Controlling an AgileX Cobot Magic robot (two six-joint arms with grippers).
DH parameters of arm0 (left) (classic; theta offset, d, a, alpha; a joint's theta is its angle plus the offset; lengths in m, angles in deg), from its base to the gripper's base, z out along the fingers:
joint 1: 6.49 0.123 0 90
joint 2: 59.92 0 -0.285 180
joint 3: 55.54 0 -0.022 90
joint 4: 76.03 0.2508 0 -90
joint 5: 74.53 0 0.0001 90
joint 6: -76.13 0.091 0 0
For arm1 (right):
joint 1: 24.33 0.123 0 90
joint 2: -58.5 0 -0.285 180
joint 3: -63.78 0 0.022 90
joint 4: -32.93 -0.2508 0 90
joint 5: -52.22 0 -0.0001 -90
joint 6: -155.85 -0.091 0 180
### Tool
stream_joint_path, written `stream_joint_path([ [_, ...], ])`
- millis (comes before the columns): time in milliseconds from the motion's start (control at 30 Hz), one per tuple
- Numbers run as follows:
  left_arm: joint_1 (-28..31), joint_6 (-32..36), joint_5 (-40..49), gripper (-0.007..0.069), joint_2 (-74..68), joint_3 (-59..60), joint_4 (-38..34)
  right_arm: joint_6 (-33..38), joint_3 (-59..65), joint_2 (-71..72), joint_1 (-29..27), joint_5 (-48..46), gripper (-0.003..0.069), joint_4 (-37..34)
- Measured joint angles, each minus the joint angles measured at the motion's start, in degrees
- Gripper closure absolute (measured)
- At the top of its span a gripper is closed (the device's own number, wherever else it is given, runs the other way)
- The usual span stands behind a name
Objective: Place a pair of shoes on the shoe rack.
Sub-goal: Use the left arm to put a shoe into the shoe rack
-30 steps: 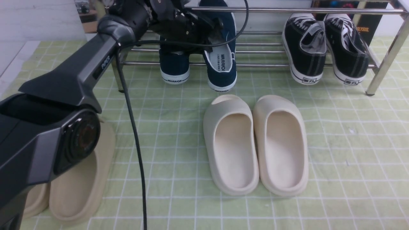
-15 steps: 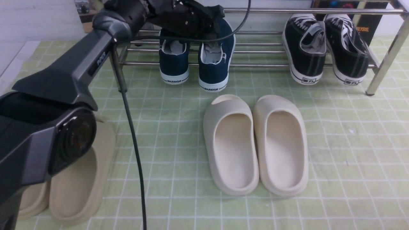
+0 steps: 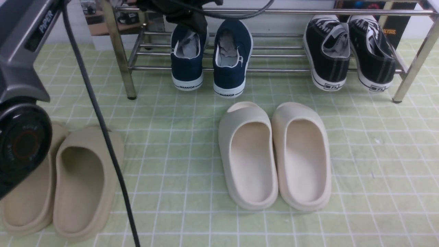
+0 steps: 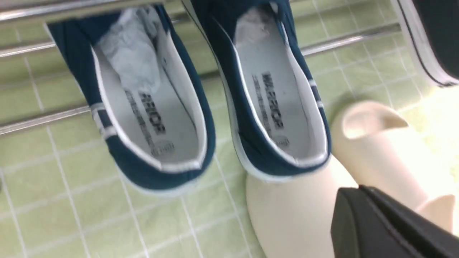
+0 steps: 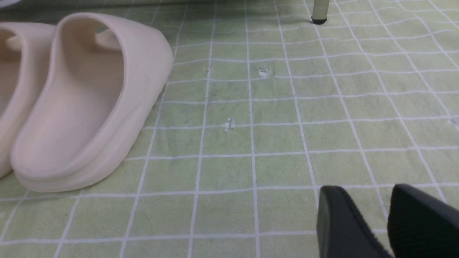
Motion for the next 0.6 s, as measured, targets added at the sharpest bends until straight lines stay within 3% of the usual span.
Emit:
stream_joint_path([
  [200,-1.0,0.0,0.1,0.0638,-4.0,9.4,-6.5,0.0,0.0,0.0,0.0,0.0,0.0419,0.0],
  [300,-2.3,0.7,-0.3,0.0638,-6.9,10.2,-6.7,0.0,0.0,0.0,0.0,0.0,0.0419,0.0],
  [600,-4.6,-0.8,-12.7,0.0638,-10.8,10.4,-4.5,0.0,0.0,0.0,0.0,0.0,0.0419,0.0],
])
